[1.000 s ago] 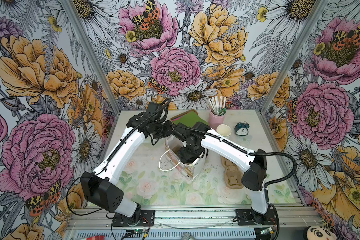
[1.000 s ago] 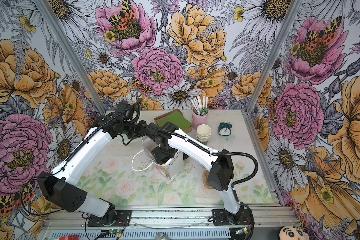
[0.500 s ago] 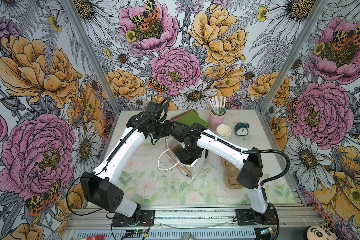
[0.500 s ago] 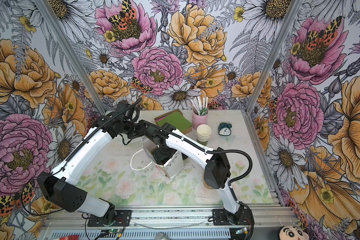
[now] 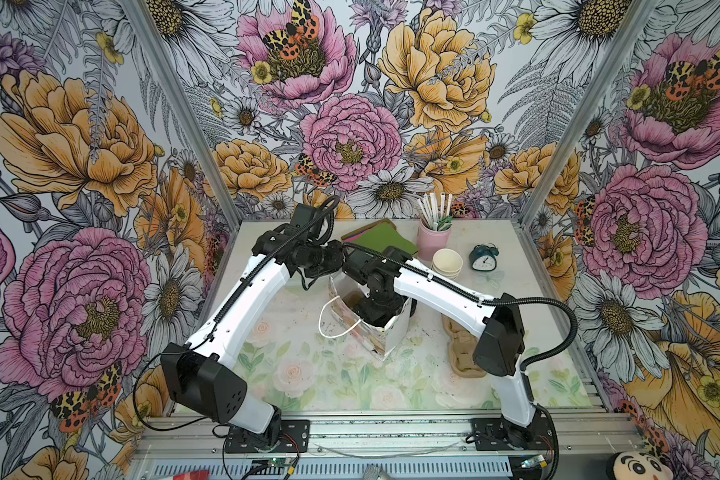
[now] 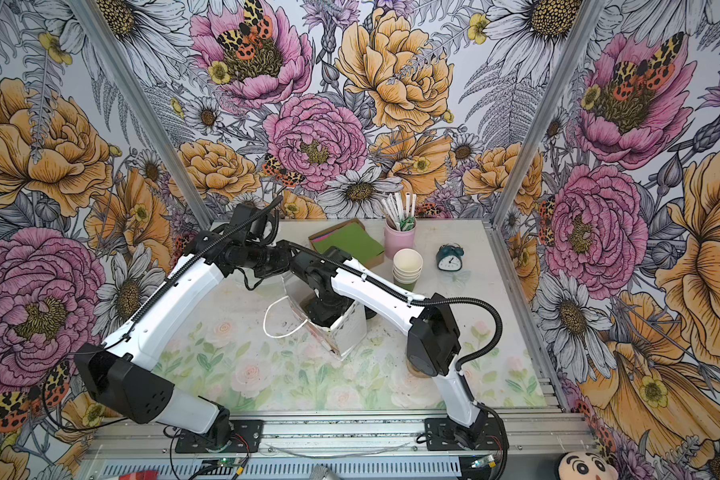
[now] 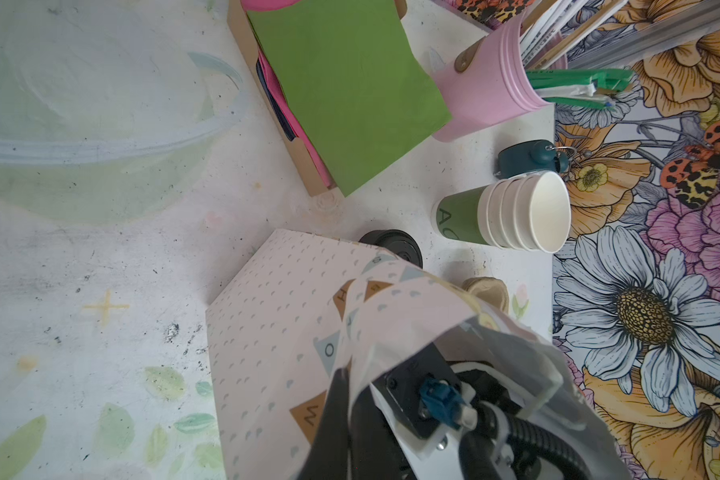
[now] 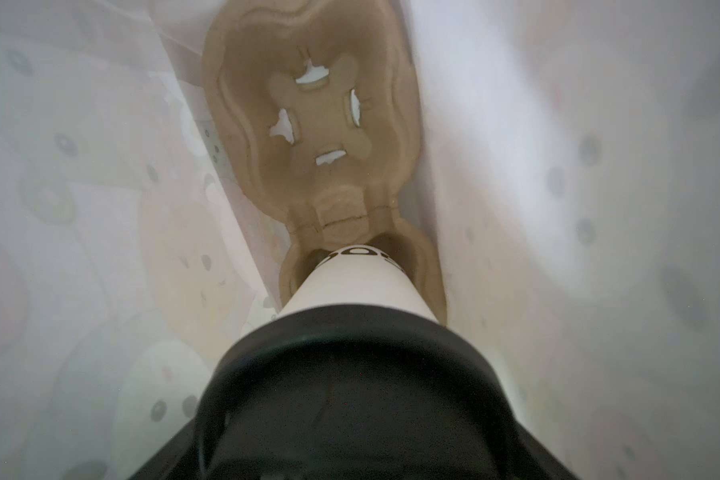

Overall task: Pack the takeout coffee
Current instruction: 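Lower the cup into the bag onto the pulp carrier with the right gripper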

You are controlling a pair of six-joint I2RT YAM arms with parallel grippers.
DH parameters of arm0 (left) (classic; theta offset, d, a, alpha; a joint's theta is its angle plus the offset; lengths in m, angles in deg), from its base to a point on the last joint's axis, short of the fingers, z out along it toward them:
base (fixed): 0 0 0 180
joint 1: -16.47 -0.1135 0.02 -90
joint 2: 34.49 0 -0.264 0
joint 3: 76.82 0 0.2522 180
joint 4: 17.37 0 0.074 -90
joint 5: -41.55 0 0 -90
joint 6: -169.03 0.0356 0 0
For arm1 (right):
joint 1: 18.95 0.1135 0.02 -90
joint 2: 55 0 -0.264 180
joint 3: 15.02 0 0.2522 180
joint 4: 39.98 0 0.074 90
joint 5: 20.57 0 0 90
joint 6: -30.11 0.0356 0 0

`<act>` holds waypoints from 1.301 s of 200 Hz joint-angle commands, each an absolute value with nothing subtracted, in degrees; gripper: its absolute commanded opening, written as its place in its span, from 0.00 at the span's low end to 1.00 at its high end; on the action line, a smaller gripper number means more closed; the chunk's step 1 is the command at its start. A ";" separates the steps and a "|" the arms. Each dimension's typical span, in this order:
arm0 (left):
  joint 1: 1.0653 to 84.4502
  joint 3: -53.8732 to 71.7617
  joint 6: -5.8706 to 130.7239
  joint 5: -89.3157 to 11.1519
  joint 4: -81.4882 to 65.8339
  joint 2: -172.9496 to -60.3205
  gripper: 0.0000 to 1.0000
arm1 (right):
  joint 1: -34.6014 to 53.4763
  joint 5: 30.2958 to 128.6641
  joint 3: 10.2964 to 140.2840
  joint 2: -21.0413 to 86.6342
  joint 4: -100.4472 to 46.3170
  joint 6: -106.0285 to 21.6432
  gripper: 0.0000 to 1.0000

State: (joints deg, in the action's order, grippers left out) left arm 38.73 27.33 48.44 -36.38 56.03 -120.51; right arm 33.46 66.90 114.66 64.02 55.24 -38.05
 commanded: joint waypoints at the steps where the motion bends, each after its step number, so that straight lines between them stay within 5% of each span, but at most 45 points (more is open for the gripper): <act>1: 38.27 28.11 47.83 -36.31 52.91 -120.97 0.00 | 33.17 67.67 111.78 64.13 52.88 -39.91 0.78; 260: 35.98 28.03 48.40 -35.89 52.95 -122.20 0.00 | 32.89 69.15 104.04 55.63 46.34 -45.86 0.78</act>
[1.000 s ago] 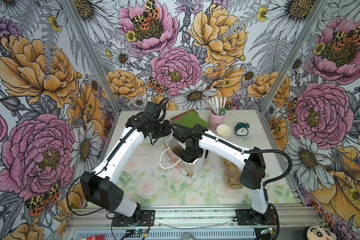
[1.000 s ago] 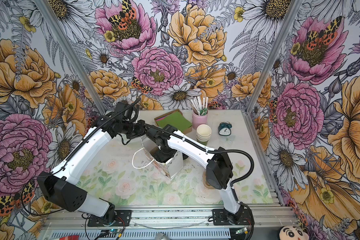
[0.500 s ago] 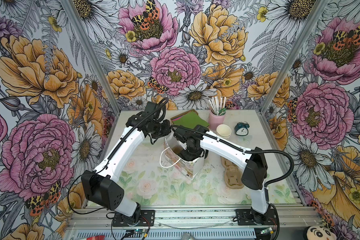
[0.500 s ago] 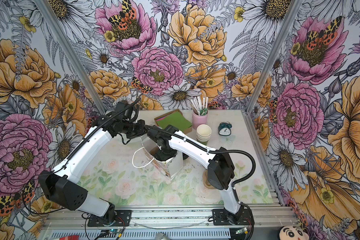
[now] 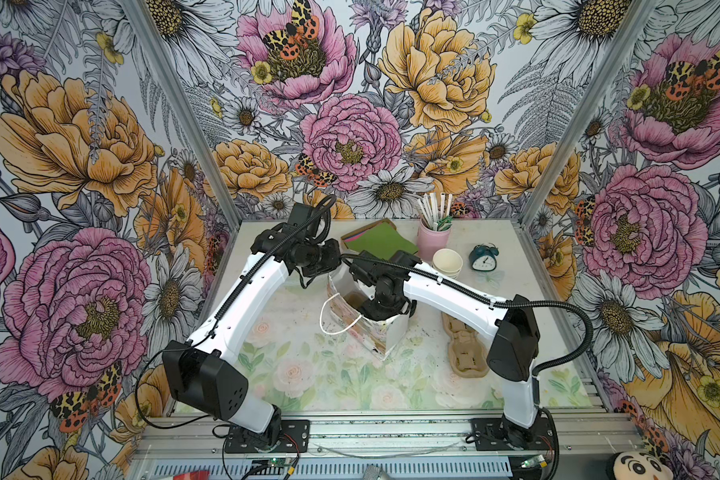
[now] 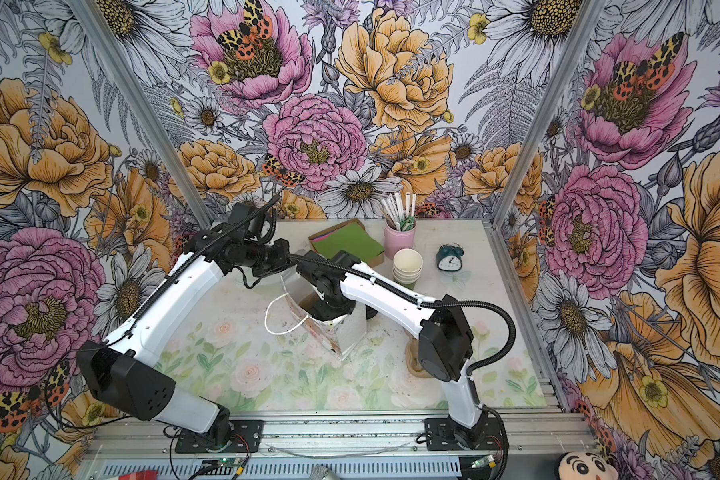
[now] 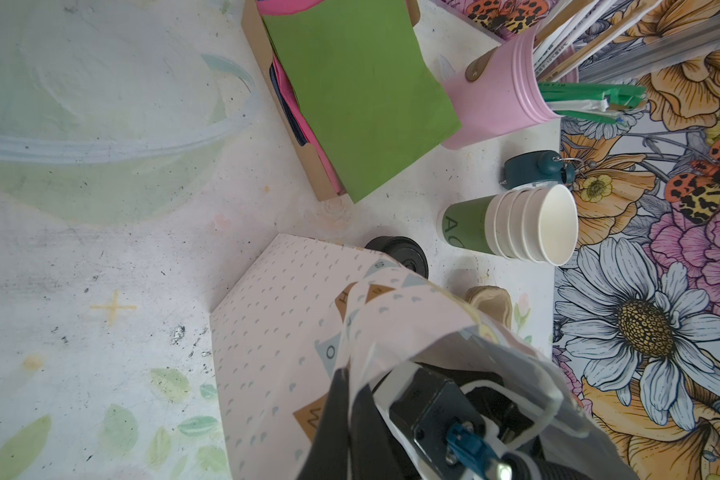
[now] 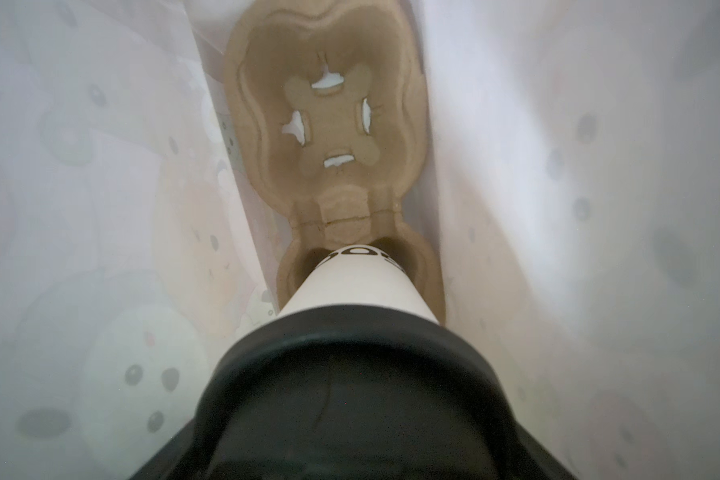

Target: Pack the takeout coffee

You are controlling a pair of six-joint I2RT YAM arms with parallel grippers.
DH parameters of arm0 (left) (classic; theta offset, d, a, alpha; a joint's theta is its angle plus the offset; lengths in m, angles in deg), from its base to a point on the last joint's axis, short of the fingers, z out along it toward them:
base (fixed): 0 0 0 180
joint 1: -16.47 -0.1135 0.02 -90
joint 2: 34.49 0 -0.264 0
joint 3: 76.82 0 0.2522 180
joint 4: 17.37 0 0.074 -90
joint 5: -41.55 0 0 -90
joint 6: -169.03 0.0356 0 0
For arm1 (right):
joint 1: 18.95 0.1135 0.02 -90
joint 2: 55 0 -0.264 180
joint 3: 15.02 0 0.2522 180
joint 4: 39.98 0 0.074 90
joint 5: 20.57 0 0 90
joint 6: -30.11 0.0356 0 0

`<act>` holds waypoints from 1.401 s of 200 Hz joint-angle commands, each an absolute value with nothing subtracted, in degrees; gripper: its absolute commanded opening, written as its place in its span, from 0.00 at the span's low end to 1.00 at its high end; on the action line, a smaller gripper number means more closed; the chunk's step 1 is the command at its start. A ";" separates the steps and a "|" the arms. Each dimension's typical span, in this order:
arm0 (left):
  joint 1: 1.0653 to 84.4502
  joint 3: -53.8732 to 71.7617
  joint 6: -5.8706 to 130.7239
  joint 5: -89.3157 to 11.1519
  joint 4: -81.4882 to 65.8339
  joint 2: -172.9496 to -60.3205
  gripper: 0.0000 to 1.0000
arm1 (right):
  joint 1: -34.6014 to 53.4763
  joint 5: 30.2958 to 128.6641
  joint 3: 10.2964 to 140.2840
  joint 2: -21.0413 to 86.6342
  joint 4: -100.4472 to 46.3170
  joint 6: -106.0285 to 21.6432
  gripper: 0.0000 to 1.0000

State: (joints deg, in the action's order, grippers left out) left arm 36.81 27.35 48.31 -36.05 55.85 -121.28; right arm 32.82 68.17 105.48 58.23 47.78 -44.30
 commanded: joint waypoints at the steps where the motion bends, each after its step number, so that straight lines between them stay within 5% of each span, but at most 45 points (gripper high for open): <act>1: 35.98 28.06 48.38 -35.89 52.93 -122.16 0.00 | 32.86 69.16 103.99 55.60 46.32 -45.89 0.78; 280: 35.36 27.83 48.86 -36.54 52.91 -122.12 0.00 | 33.66 68.28 101.02 50.51 44.10 -51.44 0.78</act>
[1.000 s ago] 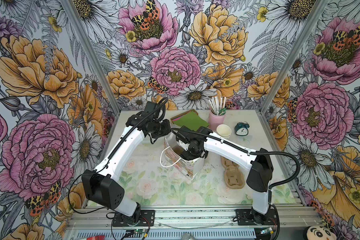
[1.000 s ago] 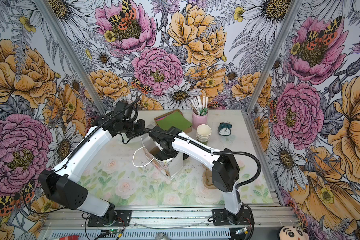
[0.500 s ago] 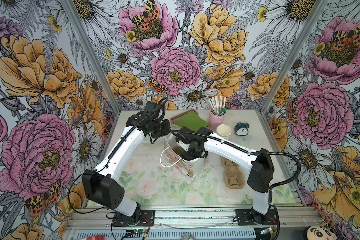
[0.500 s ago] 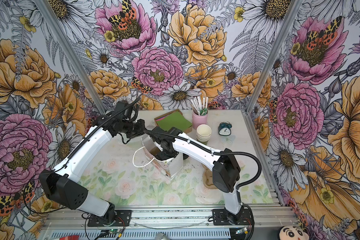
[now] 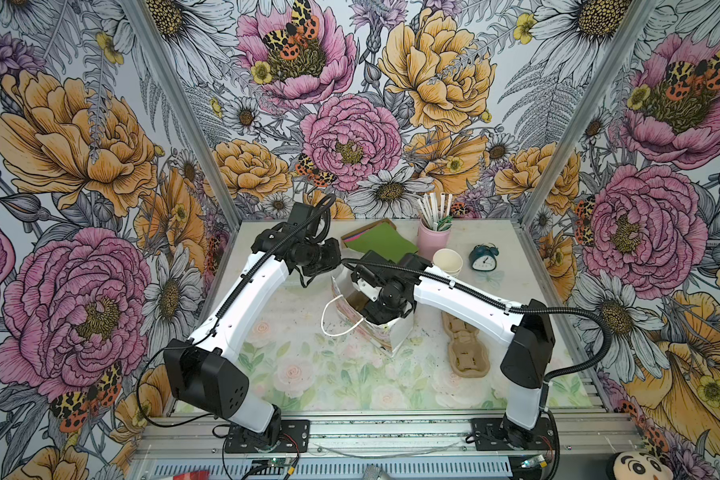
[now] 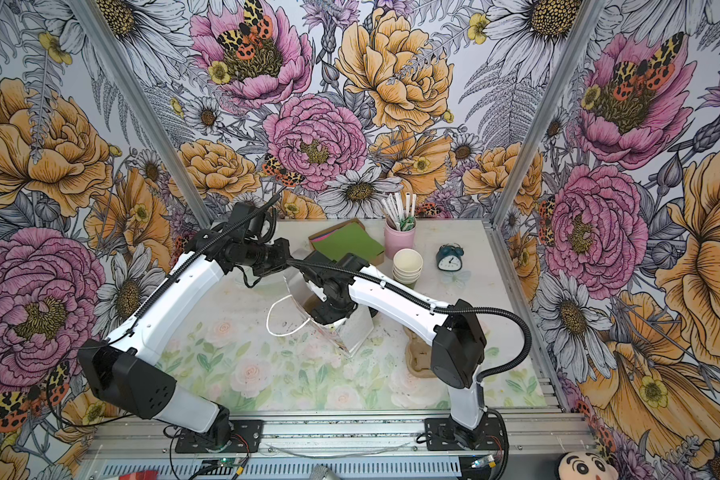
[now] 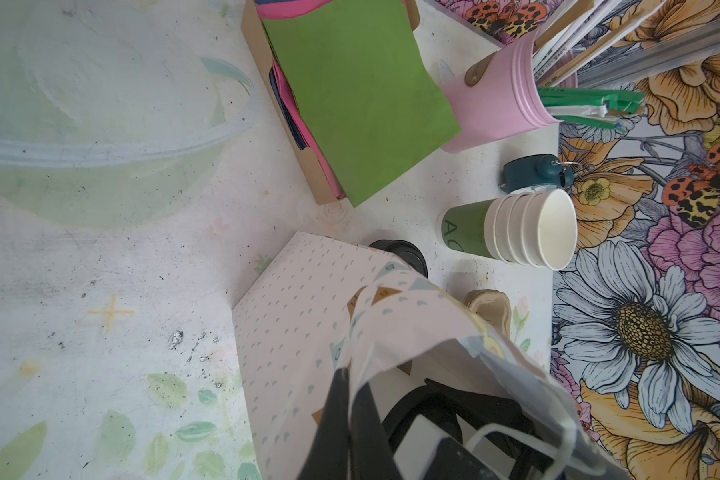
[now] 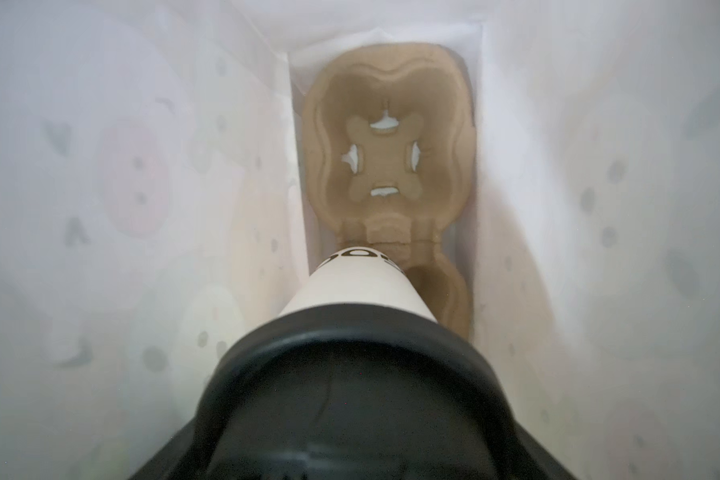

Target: Pack the takeout coffee

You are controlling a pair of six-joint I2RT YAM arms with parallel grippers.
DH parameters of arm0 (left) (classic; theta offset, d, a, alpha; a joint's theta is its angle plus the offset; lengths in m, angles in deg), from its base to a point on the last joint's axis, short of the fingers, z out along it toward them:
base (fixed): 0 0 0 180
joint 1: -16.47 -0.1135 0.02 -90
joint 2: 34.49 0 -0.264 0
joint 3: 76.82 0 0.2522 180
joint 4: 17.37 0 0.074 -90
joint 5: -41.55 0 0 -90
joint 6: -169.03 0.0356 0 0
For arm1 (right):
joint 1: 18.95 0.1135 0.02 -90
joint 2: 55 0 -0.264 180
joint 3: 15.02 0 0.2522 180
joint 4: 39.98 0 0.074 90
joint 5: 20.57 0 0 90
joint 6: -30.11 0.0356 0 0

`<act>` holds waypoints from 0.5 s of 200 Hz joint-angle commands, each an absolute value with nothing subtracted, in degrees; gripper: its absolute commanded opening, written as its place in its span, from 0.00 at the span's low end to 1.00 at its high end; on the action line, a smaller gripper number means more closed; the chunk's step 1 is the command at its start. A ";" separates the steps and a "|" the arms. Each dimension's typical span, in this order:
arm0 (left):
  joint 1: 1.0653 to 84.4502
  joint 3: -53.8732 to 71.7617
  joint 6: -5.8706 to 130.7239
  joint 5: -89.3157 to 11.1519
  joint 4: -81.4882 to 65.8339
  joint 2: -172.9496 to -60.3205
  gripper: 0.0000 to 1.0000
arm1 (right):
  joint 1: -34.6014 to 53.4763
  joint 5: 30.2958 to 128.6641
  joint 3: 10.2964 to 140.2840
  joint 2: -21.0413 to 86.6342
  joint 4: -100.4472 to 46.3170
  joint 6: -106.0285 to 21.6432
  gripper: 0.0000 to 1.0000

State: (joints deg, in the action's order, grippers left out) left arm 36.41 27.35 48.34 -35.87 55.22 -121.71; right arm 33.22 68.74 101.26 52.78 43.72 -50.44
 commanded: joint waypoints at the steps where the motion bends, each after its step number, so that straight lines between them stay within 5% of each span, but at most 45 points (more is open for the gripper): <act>1: 35.36 27.83 48.87 -36.57 52.91 -122.12 0.00 | 33.64 68.28 100.99 50.57 44.10 -51.45 0.78; 100: 35.29 28.52 48.98 -36.18 52.91 -122.38 0.00 | 33.62 68.09 100.20 56.26 44.15 -51.29 0.77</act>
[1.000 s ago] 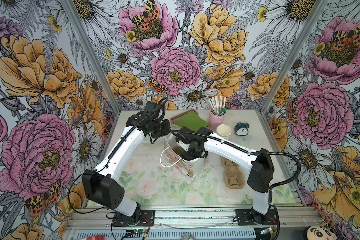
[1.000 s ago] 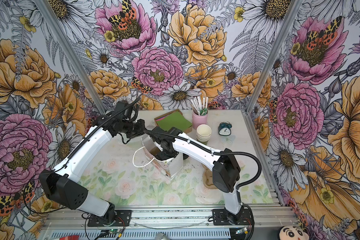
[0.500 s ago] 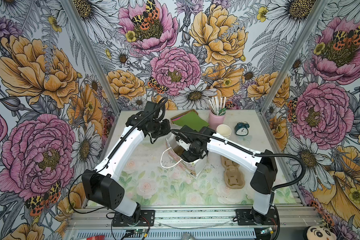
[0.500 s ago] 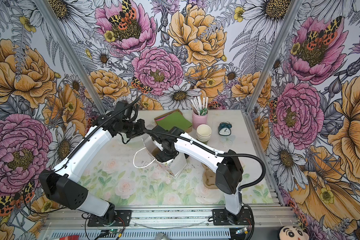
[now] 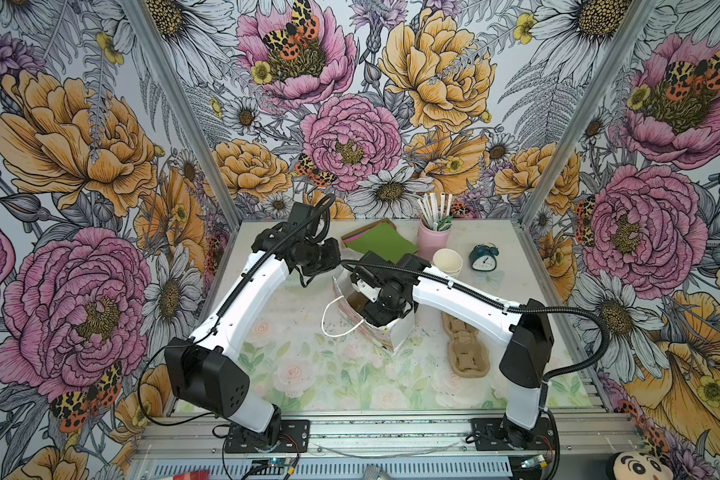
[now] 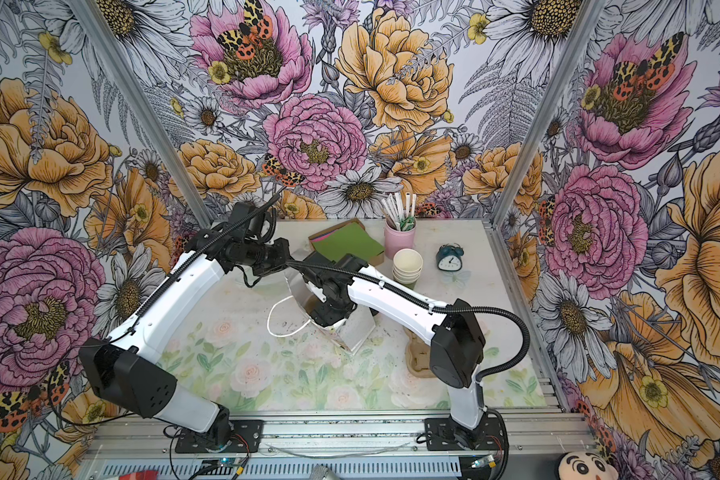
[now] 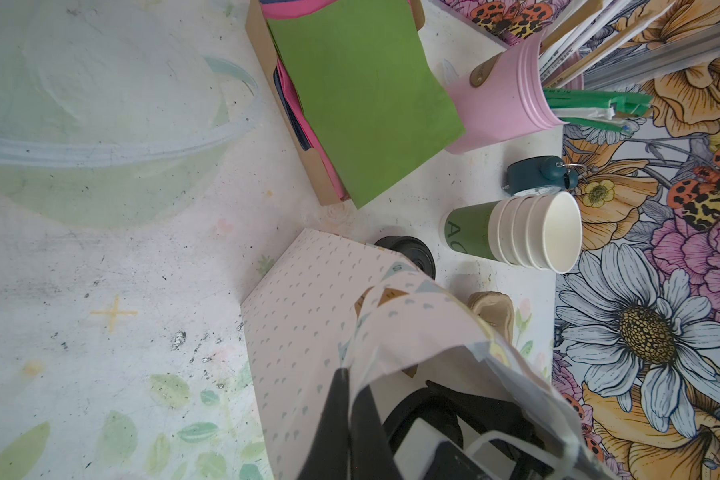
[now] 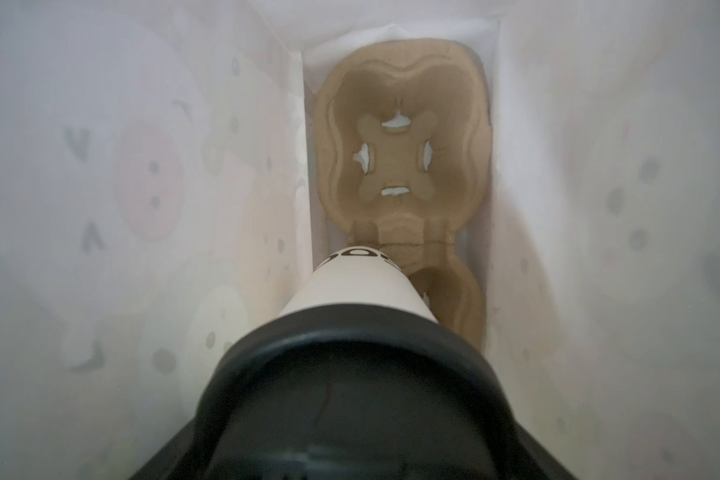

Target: Pack the takeout coffee

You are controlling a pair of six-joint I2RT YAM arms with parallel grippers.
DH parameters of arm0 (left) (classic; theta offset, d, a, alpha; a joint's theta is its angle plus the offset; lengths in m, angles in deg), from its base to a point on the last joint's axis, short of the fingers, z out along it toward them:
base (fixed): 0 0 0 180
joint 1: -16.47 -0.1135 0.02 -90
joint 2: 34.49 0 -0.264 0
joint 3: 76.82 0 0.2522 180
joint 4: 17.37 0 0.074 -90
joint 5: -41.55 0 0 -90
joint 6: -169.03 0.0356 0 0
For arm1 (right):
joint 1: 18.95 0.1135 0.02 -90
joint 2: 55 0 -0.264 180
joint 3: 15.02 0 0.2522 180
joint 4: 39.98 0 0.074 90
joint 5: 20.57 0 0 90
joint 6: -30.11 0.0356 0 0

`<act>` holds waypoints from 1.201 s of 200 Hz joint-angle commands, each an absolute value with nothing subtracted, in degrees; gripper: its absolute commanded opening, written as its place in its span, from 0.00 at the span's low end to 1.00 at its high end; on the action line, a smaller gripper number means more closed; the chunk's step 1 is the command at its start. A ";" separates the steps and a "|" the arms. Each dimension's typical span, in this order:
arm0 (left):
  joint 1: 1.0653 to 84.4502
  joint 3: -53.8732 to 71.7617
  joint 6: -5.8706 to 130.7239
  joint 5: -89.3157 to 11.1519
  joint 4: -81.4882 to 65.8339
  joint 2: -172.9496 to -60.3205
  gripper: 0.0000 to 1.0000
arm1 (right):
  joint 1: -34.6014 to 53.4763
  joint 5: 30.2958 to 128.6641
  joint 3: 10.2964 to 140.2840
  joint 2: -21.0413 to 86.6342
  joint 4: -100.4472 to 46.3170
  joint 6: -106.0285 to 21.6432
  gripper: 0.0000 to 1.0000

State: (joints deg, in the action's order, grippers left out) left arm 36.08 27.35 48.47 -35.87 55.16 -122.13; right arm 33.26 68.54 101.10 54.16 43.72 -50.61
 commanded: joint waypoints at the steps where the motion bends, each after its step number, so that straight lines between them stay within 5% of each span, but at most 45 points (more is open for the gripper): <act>1: 35.33 28.48 49.02 -36.21 52.95 -122.38 0.00 | 33.61 68.05 100.23 56.31 44.21 -51.28 0.77; 240: 33.38 30.53 48.08 -36.70 58.27 -120.52 0.00 | 35.93 75.86 103.69 59.29 44.19 -49.61 0.77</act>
State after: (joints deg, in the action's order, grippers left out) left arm 34.05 29.58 47.44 -35.92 60.20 -121.47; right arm 35.14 73.79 103.51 57.11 42.47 -49.91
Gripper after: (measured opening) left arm 0.045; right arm 0.864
